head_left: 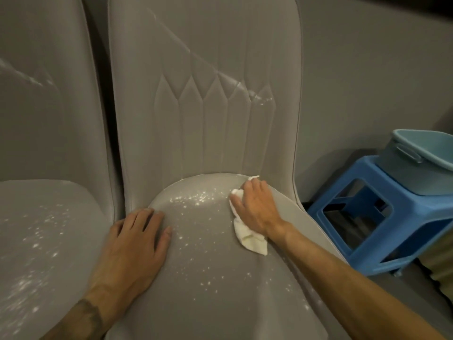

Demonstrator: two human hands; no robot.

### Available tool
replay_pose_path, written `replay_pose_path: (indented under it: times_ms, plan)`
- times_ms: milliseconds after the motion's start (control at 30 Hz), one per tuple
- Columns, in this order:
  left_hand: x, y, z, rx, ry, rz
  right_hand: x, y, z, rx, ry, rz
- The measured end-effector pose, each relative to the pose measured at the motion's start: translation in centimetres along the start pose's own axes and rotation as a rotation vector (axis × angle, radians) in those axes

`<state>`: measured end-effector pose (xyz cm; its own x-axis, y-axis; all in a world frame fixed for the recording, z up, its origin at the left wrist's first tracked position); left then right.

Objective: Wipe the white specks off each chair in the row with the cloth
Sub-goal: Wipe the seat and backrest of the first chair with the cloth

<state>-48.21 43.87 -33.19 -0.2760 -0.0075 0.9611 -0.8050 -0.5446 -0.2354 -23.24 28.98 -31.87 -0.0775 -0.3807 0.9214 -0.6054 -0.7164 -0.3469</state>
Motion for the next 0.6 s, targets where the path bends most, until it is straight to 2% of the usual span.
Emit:
replay_pose_path:
  times_ms: [100, 200, 300, 367, 433, 533, 600]
  plan:
    - [-0.1, 0.0, 0.1, -0.017, -0.016, 0.007, 0.6, 1.1, 2.2, 0.109, -0.002, -0.043]
    - [0.1, 0.1, 0.3, -0.034, -0.048, 0.033, 0.4, -0.4, 4.7, -0.041, 0.083, 0.015]
    - [0.3, 0.1, 0.2, -0.031, -0.046, 0.054, -0.2, -2.5, 2.7, -0.192, 0.071, 0.049]
    - [0.2, 0.1, 0.2, -0.042, -0.049, 0.061, -0.5, -2.2, 0.0, -0.097, 0.012, 0.028]
    - [0.2, 0.1, 0.1, -0.049, -0.051, 0.065, -0.2, -0.3, -1.8, 0.106, 0.033, 0.015]
    - [0.0, 0.1, 0.0, -0.043, -0.034, 0.070, 0.8, 2.6, -0.7, 0.103, 0.027, -0.067]
    - [-0.2, 0.1, -0.2, -0.042, -0.032, 0.073, 1.2, 3.6, 0.2, 0.095, 0.053, -0.063]
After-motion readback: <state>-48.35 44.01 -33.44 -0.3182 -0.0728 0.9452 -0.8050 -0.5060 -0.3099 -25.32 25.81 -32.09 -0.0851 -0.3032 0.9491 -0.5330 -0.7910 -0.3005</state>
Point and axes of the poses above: each hand's wrist, its own y-axis away from the middle knuckle, its own x-axis out of the back of the hand, z = x × y, the point moved 5 cm from there along -y, towards the middle knuckle, and after that the axes turned 4 degrees about -y, right-handed, at the moved point
